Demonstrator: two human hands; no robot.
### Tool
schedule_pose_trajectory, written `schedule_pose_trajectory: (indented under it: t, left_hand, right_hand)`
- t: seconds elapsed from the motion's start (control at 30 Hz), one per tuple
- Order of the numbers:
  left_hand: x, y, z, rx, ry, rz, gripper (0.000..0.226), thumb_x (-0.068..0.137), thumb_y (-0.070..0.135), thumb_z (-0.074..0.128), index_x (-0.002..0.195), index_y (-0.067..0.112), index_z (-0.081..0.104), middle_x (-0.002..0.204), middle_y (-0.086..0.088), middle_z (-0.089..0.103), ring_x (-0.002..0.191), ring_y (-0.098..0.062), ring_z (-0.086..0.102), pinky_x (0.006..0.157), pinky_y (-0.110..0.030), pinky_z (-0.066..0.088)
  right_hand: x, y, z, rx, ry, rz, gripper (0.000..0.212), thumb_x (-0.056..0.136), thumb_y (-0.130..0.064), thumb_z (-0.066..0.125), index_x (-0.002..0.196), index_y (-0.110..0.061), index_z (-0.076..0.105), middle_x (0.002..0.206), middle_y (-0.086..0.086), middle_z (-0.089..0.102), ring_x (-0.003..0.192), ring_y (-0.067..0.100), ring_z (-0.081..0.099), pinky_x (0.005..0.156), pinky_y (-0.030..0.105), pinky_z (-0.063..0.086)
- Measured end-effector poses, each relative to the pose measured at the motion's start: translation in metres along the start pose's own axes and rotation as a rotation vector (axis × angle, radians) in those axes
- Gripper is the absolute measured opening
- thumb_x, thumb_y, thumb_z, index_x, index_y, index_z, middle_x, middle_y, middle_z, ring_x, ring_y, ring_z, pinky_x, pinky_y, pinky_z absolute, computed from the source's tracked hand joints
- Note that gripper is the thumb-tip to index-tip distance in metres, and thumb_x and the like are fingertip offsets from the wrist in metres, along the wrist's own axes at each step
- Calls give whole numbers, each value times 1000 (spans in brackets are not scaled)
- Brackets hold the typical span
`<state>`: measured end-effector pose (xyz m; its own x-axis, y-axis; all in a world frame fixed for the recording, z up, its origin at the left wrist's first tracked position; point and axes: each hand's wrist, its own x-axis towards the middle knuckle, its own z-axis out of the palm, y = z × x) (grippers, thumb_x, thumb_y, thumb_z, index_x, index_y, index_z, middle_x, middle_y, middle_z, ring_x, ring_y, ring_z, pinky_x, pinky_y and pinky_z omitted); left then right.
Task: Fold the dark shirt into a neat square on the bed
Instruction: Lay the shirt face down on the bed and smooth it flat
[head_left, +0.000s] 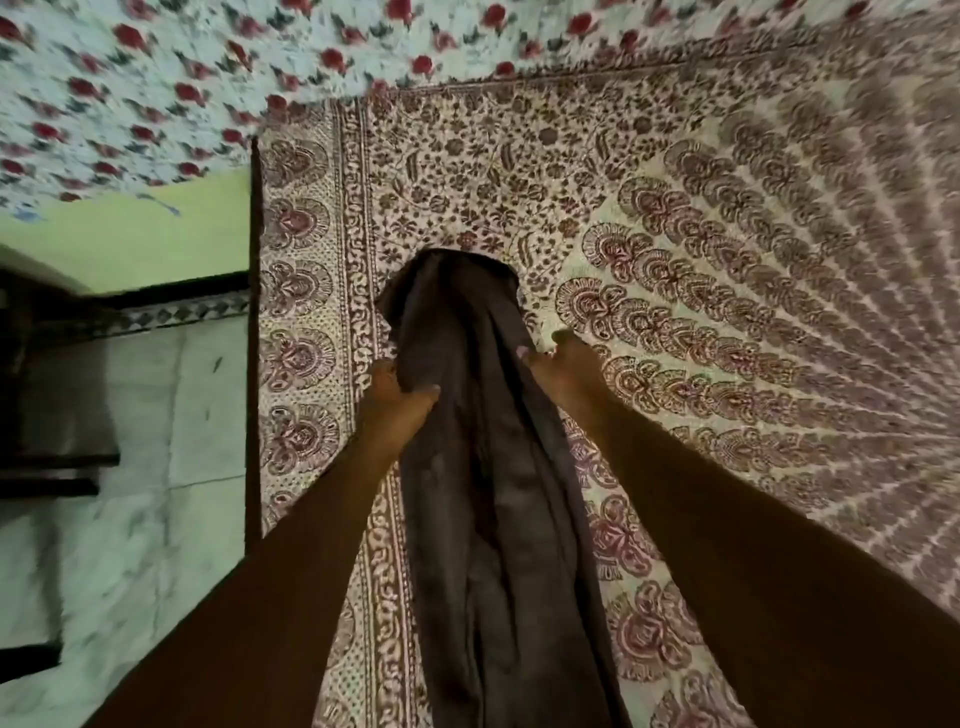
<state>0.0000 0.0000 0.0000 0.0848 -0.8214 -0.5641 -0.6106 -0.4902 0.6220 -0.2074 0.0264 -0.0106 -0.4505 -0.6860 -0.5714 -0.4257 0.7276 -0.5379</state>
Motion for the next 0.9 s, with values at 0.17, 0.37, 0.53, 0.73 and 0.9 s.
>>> schedule_pose_trajectory:
  t: [0.17, 0.37, 0.53, 0.73, 0.9]
  left_hand:
    - [41, 3, 8, -162, 85, -97, 59, 71, 33, 92, 118, 4, 71, 113, -16, 76, 101, -31, 74, 94, -44, 60]
    - [41, -14, -24, -56, 275, -89, 11, 97, 17, 67, 98, 5, 68, 96, -19, 68, 91, -35, 66, 82, -42, 54]
    - [12, -10, -47, -321, 48, -127, 10, 104, 6, 54, 106, 8, 64, 95, -11, 68, 91, -28, 62, 84, -43, 54]
    - [-57, 20, -68, -491, -325, -93, 26, 84, 42, 74, 97, 20, 69, 99, -9, 76, 101, -33, 72, 87, -39, 61]
    - [-140, 50, -73, -635, -482, -61, 35, 108, 37, 50, 102, 17, 77, 97, -3, 80, 96, -21, 78, 76, -24, 62]
  right_hand:
    - [19, -19, 31, 62, -29, -79, 40, 84, -31, 79, 116, -7, 70, 121, 24, 64, 114, 32, 64, 95, 38, 54]
    - [10, -2, 15, 897, 0, 181, 20, 87, 0, 72, 86, -17, 61, 90, 10, 73, 86, 27, 71, 86, 42, 59]
    - [3, 8, -25, 686, -116, 169, 47, 76, -16, 91, 116, -10, 67, 106, 12, 74, 93, 28, 74, 88, 44, 62]
    - [-73, -21, -97, 509, -207, -105, 39, 80, -3, 85, 118, -9, 74, 108, 12, 78, 99, 30, 76, 91, 43, 62]
    - [-200, -51, -139, 526, -273, -359, 51, 81, 10, 79, 125, -16, 71, 106, 13, 78, 101, 29, 76, 87, 44, 63]
